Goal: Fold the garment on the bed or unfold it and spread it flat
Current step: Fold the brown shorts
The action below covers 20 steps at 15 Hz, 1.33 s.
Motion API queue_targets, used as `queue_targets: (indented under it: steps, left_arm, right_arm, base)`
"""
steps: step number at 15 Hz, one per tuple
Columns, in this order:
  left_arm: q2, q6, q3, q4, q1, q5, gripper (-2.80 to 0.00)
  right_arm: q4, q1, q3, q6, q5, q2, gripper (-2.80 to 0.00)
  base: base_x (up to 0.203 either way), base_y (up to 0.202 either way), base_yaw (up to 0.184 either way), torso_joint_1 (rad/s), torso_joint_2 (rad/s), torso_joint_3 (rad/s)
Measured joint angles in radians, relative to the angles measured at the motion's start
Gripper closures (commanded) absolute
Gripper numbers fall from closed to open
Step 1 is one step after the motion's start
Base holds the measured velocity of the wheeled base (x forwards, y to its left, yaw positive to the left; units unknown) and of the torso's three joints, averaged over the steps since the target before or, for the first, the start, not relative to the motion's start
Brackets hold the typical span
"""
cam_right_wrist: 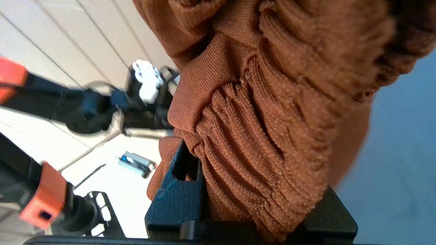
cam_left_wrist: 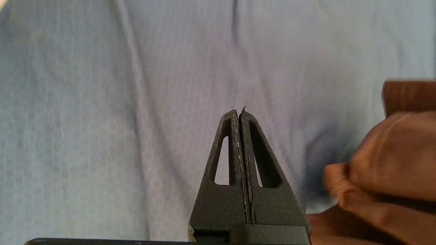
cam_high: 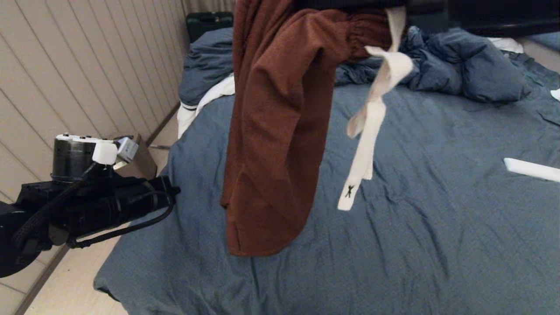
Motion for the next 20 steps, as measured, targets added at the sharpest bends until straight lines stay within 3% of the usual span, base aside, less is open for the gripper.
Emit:
queue_targets:
  steps: [4,7,13,20]
  left_arm:
    - [-0.001,0.0,0.017,-0.036,0.0,0.0,0.0]
    - [0.0,0.001,0.019,-0.036,0.0,0.0,0.0]
    - [-0.001,0.003,0.022,-0.036,0.0,0.001,0.0]
    - [0.007,0.003,0.028,-0.036,-0.001,0.0,0.0]
  right_arm:
    - [-0.083,0.063,-0.001,-0.022,-0.042,0.036,0.0]
    - [-0.064,0.007,0.038,-0.016,-0.047,0.031,0.0]
    - [-0.068,-0.393,0.341,-0.02,0.009,-0.001,0.0]
    - [-0.073,-0.815,0.745,-0.151,0.151,-0.12,0.0]
  base:
    - [0.0,0.0,0.0,0.0,0.0,0.0]
    - [0.0,0.0,0.0,0.0,0.0,0.0]
    - [0.0,0.0,0.0,0.0,0.0,0.0]
    - [0.0,0.0,0.0,0.0,0.0,0.0]
